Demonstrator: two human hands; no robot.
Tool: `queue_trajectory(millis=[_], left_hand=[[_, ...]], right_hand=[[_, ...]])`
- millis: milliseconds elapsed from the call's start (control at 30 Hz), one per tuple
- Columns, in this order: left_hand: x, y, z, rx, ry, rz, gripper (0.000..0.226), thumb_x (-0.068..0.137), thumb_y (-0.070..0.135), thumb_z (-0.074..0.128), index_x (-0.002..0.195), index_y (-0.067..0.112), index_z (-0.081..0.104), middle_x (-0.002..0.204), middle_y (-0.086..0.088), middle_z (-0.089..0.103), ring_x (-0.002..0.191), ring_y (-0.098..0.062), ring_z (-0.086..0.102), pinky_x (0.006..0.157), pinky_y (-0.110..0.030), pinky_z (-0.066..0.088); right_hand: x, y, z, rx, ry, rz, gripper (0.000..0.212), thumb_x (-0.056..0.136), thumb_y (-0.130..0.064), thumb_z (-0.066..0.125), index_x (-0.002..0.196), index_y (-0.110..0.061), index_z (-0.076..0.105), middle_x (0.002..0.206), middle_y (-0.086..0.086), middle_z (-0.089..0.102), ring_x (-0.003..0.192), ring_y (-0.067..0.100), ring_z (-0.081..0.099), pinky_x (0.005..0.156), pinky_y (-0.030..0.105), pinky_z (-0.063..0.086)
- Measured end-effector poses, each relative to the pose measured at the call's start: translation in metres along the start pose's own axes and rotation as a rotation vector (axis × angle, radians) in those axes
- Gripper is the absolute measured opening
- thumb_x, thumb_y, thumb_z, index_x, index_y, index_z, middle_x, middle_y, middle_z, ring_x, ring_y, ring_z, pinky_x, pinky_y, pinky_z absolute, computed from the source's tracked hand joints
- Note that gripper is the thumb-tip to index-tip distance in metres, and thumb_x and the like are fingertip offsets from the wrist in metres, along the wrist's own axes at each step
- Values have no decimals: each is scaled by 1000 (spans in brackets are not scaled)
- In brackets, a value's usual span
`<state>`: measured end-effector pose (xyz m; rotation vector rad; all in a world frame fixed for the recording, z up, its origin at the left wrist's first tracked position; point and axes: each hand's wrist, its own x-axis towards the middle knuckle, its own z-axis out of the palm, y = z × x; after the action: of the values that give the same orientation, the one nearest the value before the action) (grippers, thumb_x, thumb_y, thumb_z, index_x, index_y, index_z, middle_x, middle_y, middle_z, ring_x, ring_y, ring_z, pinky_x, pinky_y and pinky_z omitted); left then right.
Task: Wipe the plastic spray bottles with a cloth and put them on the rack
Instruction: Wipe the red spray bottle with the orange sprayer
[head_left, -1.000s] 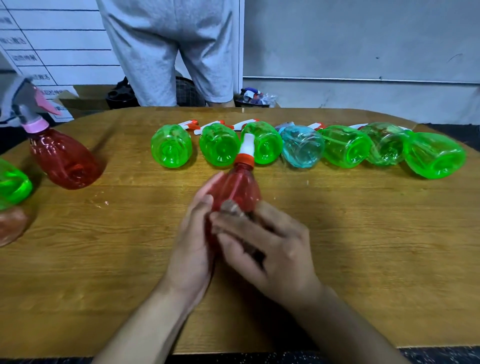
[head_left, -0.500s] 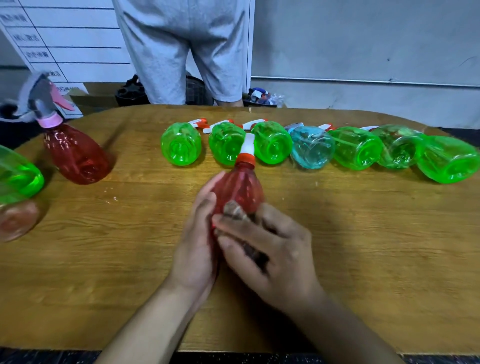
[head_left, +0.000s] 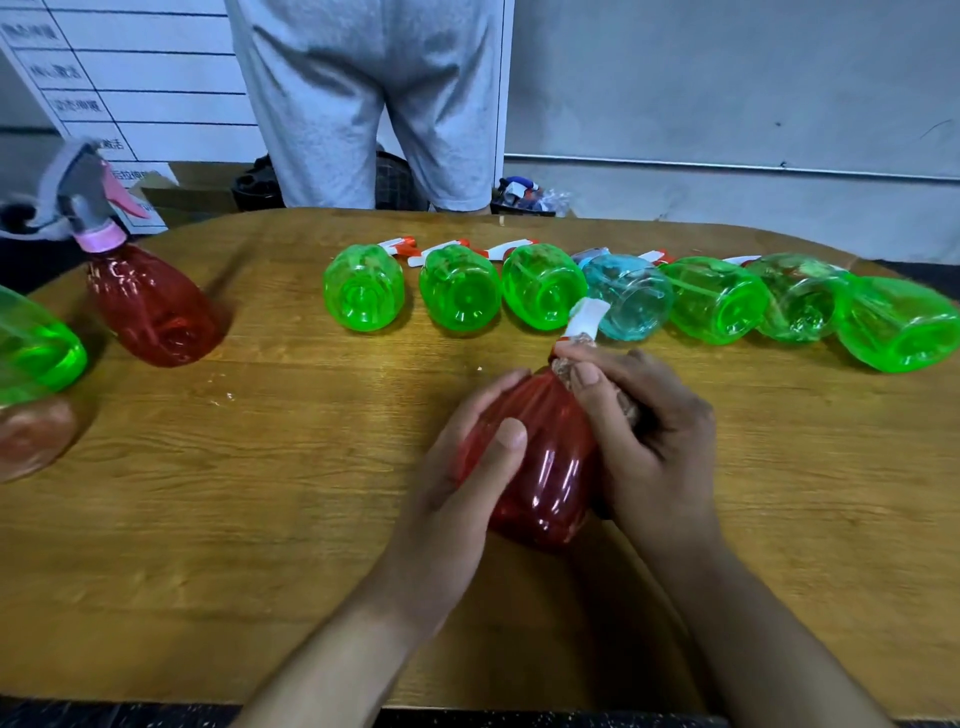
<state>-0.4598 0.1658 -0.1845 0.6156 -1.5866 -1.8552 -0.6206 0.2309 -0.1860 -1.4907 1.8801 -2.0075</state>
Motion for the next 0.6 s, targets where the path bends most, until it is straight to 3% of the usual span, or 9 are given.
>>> queue_trajectory(millis=[100,233,300,467,600], left_hand=[[-1,2,-1,-11,-38,4,84,75,68,83,148,38,54,144,5,66,134,-17,63,111,-52,52],[1,8,3,-130,-9,10,71,86,44,79,151,37,52,142,3,68,131,-21,66,96,-51,61],[4,9,4,-188,-6,-1,67,88,43,71,152,37,51,141,4,68,130,-20,67,89,-46,63],[6,2,2,-166,-28,5,48,100,39,51,148,37,57,143,8,67,134,-15,63,94,-32,60],[6,-5,-1,-129,7,14,45,101,40,49,145,41,60,149,7,62,141,-20,57,113,-61,48]], right_hand=[[1,-5,2,38,-9,19,23,102,-27,64,119,-19,78,93,15,72,86,38,66,74,52,51],[3,-16,6,134,92,42,22,102,-22,63,118,-16,77,105,2,77,100,22,71,89,36,54],[4,-17,6,149,116,64,21,102,-20,64,116,-16,77,108,-1,77,104,20,71,92,34,53],[4,-19,7,138,127,84,19,101,-26,64,115,-22,77,107,-4,77,105,20,71,93,30,52],[0,-16,8,-14,42,65,23,103,-29,63,120,-22,77,98,6,74,93,27,68,83,39,54]])
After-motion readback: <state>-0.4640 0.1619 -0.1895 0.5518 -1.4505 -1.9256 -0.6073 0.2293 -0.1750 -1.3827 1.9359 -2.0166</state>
